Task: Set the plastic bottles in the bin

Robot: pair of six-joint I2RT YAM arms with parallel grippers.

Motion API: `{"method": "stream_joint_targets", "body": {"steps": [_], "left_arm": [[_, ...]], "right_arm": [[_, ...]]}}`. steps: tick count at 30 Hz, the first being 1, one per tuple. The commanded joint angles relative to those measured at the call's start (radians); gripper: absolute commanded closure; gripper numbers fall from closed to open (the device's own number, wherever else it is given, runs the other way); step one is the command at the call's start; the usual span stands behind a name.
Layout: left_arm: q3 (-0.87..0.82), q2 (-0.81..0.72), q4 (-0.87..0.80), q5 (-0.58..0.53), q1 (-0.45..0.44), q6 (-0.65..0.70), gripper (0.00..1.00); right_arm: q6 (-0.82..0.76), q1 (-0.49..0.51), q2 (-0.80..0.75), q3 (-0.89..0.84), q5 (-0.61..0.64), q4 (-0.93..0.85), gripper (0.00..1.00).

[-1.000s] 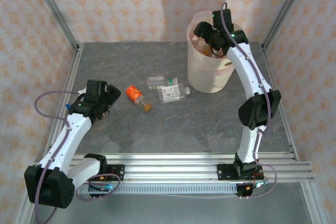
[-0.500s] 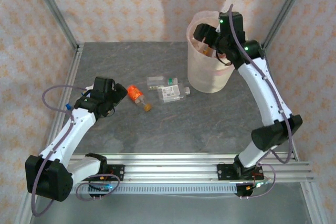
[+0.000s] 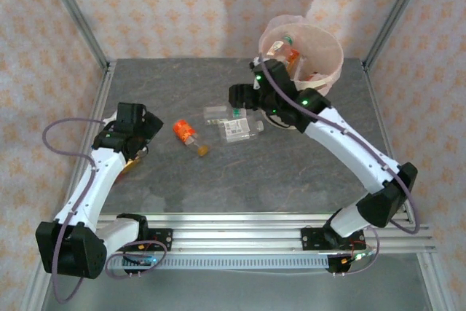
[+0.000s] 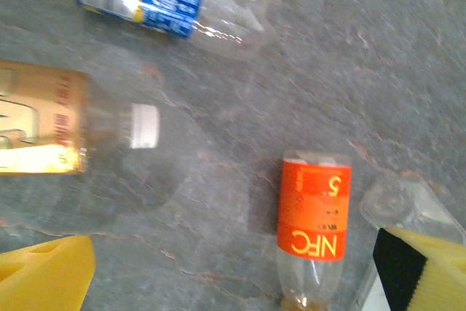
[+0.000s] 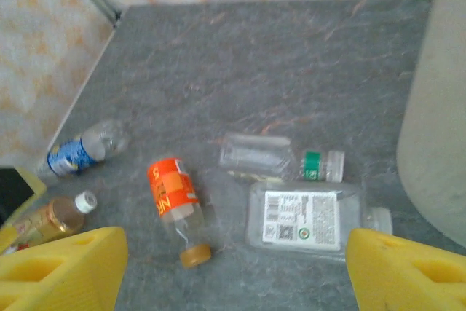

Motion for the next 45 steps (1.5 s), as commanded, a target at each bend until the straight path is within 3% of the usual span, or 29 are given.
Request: {"method": "stream_joint_targets", "body": {"steps": [1,13,21,45], "left_arm": [[0.009,-0.054,-0.059,-0.019,0.045,0.035,0.00],[-0.005,-0.097,-0.082,-0.016,0.111,0.043,0.00],[-0.011,-0.117,-0.086,-0.022,0.120,0.041,0.00],[-0.019,-0.133,-0.092,-0.017,0.124,0.041,0.00]], "right_arm": [[-0.024,0.050,0.074,-0.017,0.010,0.009,0.21],[-0.119,0.234,0.507,0.229,-0.054,-0.148,0.13],[-0.164,0.241,0.675,0.376,-0.060,-0.199,0.00],[-0.220,0.241,1.006,0.701,0.052,-0.230,0.01]]}}
